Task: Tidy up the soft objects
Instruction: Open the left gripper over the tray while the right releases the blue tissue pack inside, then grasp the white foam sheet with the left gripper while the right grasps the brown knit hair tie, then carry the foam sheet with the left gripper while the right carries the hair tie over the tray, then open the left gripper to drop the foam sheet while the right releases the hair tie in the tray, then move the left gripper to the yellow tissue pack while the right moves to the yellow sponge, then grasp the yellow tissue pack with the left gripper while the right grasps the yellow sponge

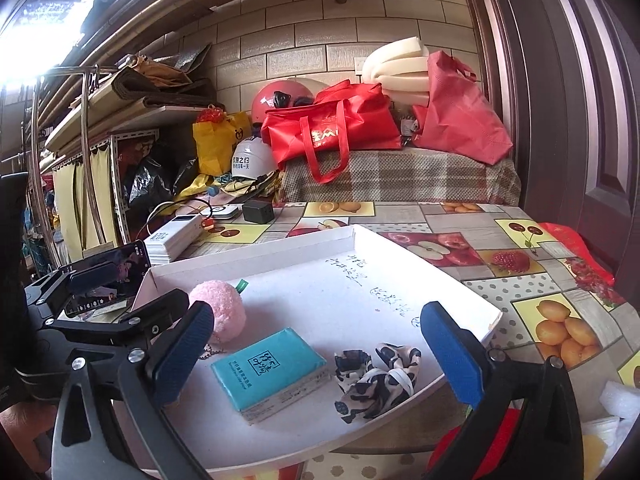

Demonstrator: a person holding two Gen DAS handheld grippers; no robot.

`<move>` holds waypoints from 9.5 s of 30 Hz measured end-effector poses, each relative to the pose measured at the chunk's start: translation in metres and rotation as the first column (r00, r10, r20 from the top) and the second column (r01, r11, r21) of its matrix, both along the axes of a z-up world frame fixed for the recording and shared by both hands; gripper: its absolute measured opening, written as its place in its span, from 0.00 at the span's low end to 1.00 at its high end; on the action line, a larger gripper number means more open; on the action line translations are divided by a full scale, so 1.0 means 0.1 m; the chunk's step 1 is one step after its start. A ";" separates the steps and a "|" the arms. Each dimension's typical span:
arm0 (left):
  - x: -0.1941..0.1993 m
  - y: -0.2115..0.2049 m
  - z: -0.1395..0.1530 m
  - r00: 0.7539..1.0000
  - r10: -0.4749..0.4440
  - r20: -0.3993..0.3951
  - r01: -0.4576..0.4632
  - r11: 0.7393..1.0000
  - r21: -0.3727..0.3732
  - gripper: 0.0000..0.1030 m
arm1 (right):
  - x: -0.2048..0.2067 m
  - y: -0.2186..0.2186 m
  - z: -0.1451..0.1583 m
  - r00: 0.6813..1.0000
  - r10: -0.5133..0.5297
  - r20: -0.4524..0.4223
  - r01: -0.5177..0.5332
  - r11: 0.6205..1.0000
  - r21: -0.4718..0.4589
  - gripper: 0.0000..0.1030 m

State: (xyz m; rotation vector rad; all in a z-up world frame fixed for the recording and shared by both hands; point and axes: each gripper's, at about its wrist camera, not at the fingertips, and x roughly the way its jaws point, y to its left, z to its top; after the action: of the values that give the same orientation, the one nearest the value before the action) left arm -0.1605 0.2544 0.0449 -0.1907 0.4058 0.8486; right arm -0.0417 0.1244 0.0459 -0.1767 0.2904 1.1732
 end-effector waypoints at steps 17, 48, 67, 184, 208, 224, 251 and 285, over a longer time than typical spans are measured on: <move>-0.22 -0.19 0.09 0.995 -0.030 0.096 0.026 0.998 0.052 1.00 | -0.01 -0.27 0.00 1.000 -0.008 -0.004 0.009 0.998 0.055 1.00; -0.35 -1.25 0.05 0.898 -0.439 -0.024 0.440 0.898 0.002 1.00 | 1.00 -1.94 -0.07 0.940 -0.239 -0.243 0.246 0.969 0.002 1.00; 0.24 -1.54 -0.38 0.753 -0.565 -0.337 0.516 0.825 -0.231 0.96 | 0.36 -1.47 -0.53 0.953 0.216 -0.212 -0.290 0.847 -0.444 0.95; 0.50 0.04 -0.01 0.970 -0.216 -0.110 0.226 0.970 0.087 0.49 | 0.29 0.36 -0.03 0.996 -0.018 -0.088 0.015 0.999 -0.032 0.25; 0.21 0.10 0.05 0.998 -0.062 0.009 0.061 0.990 0.129 1.00 | 0.31 0.24 -0.01 0.989 -0.132 -0.068 0.133 0.991 0.014 0.80; 0.04 0.10 0.09 0.997 -0.010 0.079 -0.002 0.990 0.141 1.00 | 0.06 0.09 0.03 0.995 -0.099 0.030 0.097 0.994 0.059 0.83; -0.11 -0.57 0.09 0.980 -0.179 0.090 0.164 0.974 0.155 1.00 | 0.44 -1.26 0.00 0.989 -0.133 -0.068 0.138 0.987 0.077 0.84; 1.31 -1.47 -0.36 0.802 -0.543 -0.250 0.482 0.834 -0.267 0.99 | 1.48 -2.03 -0.50 0.946 -0.266 -0.186 0.155 0.874 -0.460 0.84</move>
State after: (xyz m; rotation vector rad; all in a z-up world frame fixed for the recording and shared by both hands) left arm -0.0294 0.1070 0.0087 -0.1092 0.8044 0.2903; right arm 0.1064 -0.0781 -0.0043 -0.3890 0.7790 0.8941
